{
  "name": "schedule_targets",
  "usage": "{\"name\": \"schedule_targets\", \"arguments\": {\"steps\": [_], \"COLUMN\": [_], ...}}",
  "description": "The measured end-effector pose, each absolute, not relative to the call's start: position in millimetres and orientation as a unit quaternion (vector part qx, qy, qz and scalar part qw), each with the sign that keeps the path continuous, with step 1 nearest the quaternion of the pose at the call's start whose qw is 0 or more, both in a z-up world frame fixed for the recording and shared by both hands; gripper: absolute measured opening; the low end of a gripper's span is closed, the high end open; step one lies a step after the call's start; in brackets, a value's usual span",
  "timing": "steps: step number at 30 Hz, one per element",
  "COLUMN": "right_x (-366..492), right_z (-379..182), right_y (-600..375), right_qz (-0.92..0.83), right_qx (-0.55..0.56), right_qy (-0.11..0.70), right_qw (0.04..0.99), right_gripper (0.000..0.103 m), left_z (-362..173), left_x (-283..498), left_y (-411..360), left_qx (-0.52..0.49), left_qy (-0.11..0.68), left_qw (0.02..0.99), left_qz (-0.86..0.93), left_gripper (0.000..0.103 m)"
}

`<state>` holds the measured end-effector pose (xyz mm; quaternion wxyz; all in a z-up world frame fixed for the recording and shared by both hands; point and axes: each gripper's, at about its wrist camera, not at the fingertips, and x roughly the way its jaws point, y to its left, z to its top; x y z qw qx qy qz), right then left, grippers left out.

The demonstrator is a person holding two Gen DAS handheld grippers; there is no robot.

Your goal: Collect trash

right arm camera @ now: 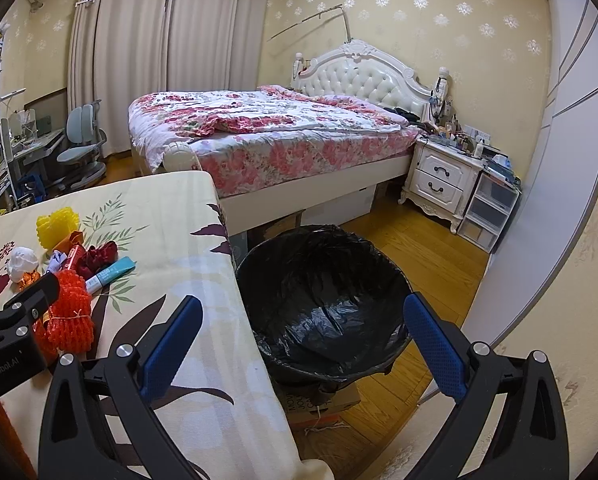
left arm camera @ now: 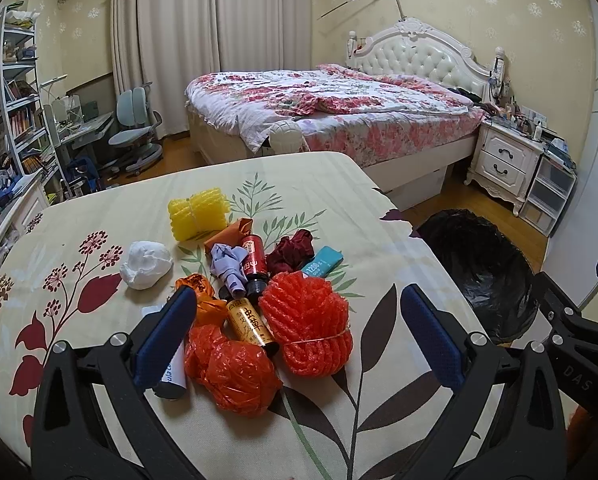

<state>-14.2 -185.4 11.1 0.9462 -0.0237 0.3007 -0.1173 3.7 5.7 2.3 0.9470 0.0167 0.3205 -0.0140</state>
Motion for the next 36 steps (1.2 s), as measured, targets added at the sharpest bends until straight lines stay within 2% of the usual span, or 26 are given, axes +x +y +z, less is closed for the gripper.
{"name": "schedule_targets", "arguments": {"steps": [36], "right_x": [-15.3], "right_z": [12.7], "right_y": [-190.2], "right_qz": [-0.12], "right_qx": [-0.023], "right_qy": [0.302], "right_qw": [0.945], "right_gripper": [0.098], "left_z": [2.3], "left_x": [3.4], "left_y": [4.1], "left_qx": [0.017], "left_qy": [0.321], "left_qw": [0.947], "left_qz": [-0.013], "left_gripper": [0.1]}}
